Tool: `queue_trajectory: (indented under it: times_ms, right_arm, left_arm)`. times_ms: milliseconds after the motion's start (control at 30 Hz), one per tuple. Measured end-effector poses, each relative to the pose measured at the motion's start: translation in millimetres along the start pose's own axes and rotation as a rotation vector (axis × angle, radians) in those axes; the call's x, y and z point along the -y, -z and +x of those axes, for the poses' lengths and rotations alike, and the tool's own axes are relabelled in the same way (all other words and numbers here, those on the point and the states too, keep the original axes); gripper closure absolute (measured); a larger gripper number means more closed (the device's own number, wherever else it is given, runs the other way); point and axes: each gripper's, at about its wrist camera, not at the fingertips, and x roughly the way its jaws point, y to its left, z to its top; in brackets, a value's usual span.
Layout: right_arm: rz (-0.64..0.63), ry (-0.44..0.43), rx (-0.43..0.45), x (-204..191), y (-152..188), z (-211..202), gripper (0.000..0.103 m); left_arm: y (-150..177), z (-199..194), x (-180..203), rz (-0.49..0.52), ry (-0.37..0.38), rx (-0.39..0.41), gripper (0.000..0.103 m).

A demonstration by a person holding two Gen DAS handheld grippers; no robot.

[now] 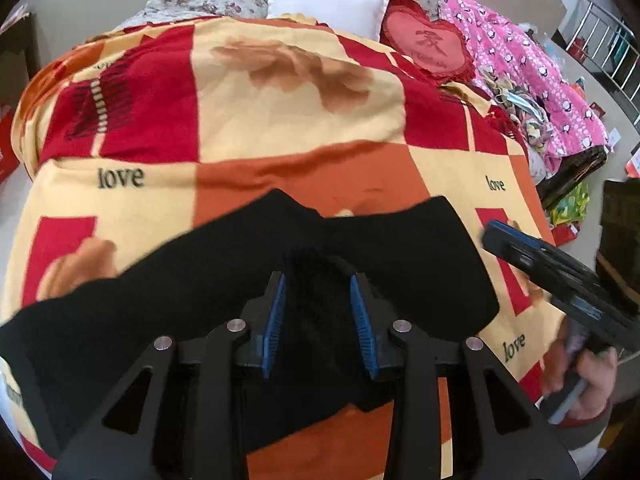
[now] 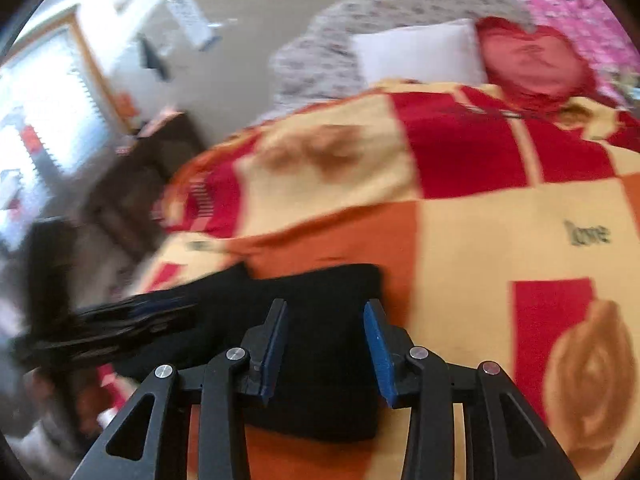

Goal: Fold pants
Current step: 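Fold the held pants end over toward the left gripper and release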

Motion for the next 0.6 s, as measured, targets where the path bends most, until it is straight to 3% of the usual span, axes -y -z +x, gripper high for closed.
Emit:
queue_trajectory:
  times_ms: [67, 133, 300, 433, 533, 600]
  right_arm:
    - [0.009, 0.021, -0.064, 8, 1, 20, 0.065]
    - [0.064, -0.066, -0.100, 17, 4, 36, 0.063]
    - [0.079, -0.116, -0.023, 25, -1, 25, 0.080]
    - [-0.009, -0.012, 0.012, 12, -11, 15, 0.084]
    - [-0.077, 0.142, -0.001, 9, -6, 21, 0.089]
    - [-0.041, 0.126, -0.015, 18, -4, 31, 0.089]
  left_arm:
    - [4, 12, 7, 0.016, -0.030, -0.030, 0.069]
    - [5, 23, 8, 0.011, -0.073, -0.039, 0.069]
    - [-6, 33, 15, 0.026, -0.078, -0.010, 0.069]
    - [-19, 41, 28, 0.067, -0.092, 0.012, 0.069]
    - [-12, 42, 26, 0.074, -0.103, 0.016, 0.069]
    - [-8, 40, 21, 0.071, -0.102, 0.022, 0.069]
